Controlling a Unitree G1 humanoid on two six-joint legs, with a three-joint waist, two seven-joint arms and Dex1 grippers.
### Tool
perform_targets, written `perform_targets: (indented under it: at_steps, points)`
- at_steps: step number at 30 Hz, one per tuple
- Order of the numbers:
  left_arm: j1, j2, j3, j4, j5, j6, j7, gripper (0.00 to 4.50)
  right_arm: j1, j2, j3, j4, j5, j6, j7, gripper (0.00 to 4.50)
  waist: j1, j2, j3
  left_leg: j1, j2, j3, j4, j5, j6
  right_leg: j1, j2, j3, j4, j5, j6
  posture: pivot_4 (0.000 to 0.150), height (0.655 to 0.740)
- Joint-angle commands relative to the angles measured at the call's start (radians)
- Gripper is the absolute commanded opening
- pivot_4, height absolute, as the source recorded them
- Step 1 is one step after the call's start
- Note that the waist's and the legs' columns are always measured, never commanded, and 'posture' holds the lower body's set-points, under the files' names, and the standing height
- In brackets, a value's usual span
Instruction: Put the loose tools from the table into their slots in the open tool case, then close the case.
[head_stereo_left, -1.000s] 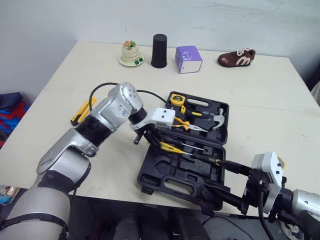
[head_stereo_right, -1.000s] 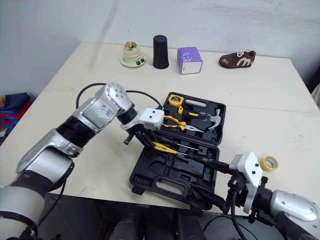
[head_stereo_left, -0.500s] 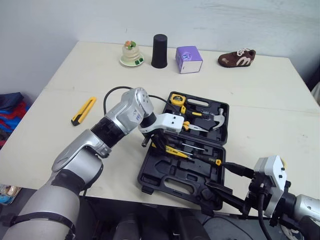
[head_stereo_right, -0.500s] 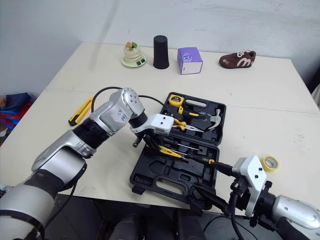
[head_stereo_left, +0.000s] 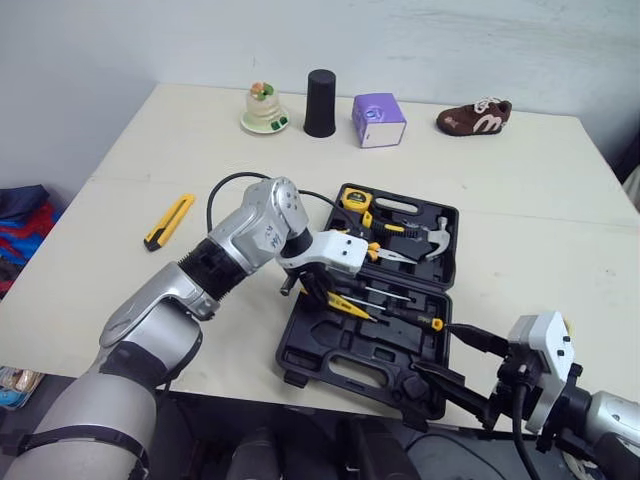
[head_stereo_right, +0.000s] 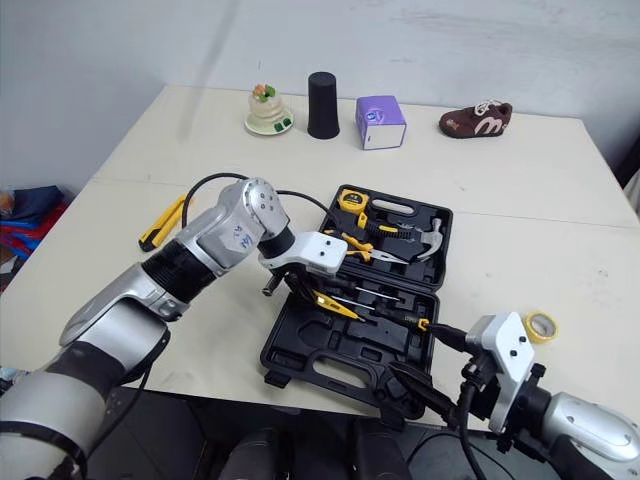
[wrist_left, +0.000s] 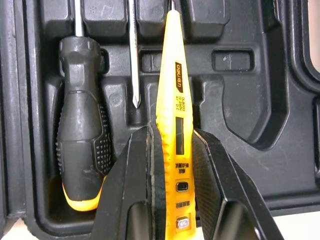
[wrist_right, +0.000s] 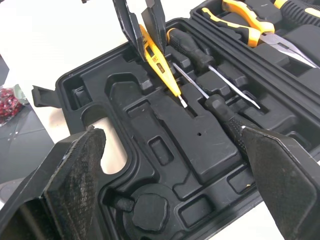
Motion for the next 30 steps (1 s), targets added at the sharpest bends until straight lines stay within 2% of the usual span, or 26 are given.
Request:
perform_targets:
  at_steps: [1, 10, 12, 14, 16, 18, 22, 26, 27, 30]
  points:
    - [0.013, -0.012, 0.003, -0.043, 0.012, 0.013, -0.009, 0.45, 0.004, 0.009, -0.006, -0.036, -0.003, -0.024, -0.003, 4.50, 0.000, 0.000, 0.000, 0.000, 0.000, 0.000, 0.000, 0.000, 0.000, 0.000, 0.000, 0.000, 0.000, 0.000, 0.000, 0.150, 0.7383]
    - [0.042, -0.017, 0.000, -0.071, 0.029, 0.017, 0.002, 0.45, 0.001, 0.017, -0.013, -0.035, 0.002, -0.023, -0.005, 4.50, 0.000, 0.000, 0.000, 0.000, 0.000, 0.000, 0.000, 0.000, 0.000, 0.000, 0.000, 0.000, 0.000, 0.000, 0.000, 0.150, 0.7383]
    - [0.044, -0.021, 0.018, -0.072, 0.020, 0.028, 0.005, 1.46, 0.001, 0.018, -0.014, -0.035, 0.003, -0.023, -0.005, 4.50, 0.000, 0.000, 0.000, 0.001, 0.000, 0.000, 0.000, 0.000, 0.000, 0.000, 0.000, 0.000, 0.000, 0.000, 0.000, 0.150, 0.7383]
    - [0.041, -0.018, 0.032, -0.082, 0.008, 0.045, -0.011, 2.18, 0.002, 0.018, -0.014, -0.035, 0.003, -0.023, -0.004, 4.50, 0.000, 0.000, 0.000, 0.001, 0.000, 0.000, 0.000, 0.000, 0.000, 0.000, 0.000, 0.000, 0.000, 0.000, 0.000, 0.150, 0.7383]
    - [0.033, -0.012, 0.056, -0.098, -0.013, 0.081, -0.027, 3.16, 0.002, 0.017, -0.015, -0.035, 0.005, -0.023, -0.004, 4.50, 0.000, 0.000, 0.000, 0.001, 0.000, 0.000, 0.001, 0.000, 0.000, 0.000, 0.000, 0.000, 0.001, 0.000, 0.000, 0.150, 0.7383]
    - [0.029, 0.006, 0.130, -0.122, -0.094, 0.108, -0.055, 4.00, 0.005, 0.019, -0.017, -0.040, 0.009, -0.022, -0.006, 4.50, 0.000, 0.000, 0.000, 0.000, 0.000, 0.000, 0.001, 0.000, 0.000, 0.000, 0.000, 0.000, 0.001, 0.000, 0.000, 0.150, 0.7383]
    - [0.090, 0.029, 0.276, -0.072, -0.228, -0.021, -0.037, 4.00, 0.013, 0.020, -0.027, -0.048, 0.019, -0.023, -0.009, 4.50, -0.005, 0.001, -0.001, 0.001, 0.001, 0.000, 0.001, 0.000, 0.000, 0.000, 0.000, 0.000, 0.002, 0.000, 0.000, 0.150, 0.7383]
    - [0.148, -0.026, 0.387, 0.063, -0.288, -0.235, 0.027, 4.00, 0.010, 0.015, -0.032, -0.042, 0.024, -0.024, -0.006, 4.50, 0.000, 0.002, -0.001, 0.002, 0.000, 0.000, 0.002, 0.001, -0.001, 0.000, 0.000, 0.000, 0.004, -0.001, -0.001, 0.150, 0.7383]
    - [0.163, -0.042, 0.414, 0.100, -0.313, -0.287, 0.016, 3.44, 0.007, 0.014, -0.032, -0.040, 0.026, -0.023, -0.005, 4.50, 0.001, 0.002, -0.001, 0.001, 0.001, 0.000, 0.003, 0.000, -0.001, 0.000, 0.000, 0.000, 0.004, 0.000, -0.001, 0.150, 0.7383]
    - [0.201, -0.075, 0.450, 0.185, -0.343, -0.419, -0.013, 2.35, -0.005, 0.008, -0.030, -0.034, 0.031, -0.019, -0.004, 4.50, 0.001, 0.002, -0.001, 0.000, 0.000, 0.000, 0.005, 0.000, 0.000, 0.000, 0.000, -0.001, 0.004, 0.000, 0.000, 0.150, 0.7383]
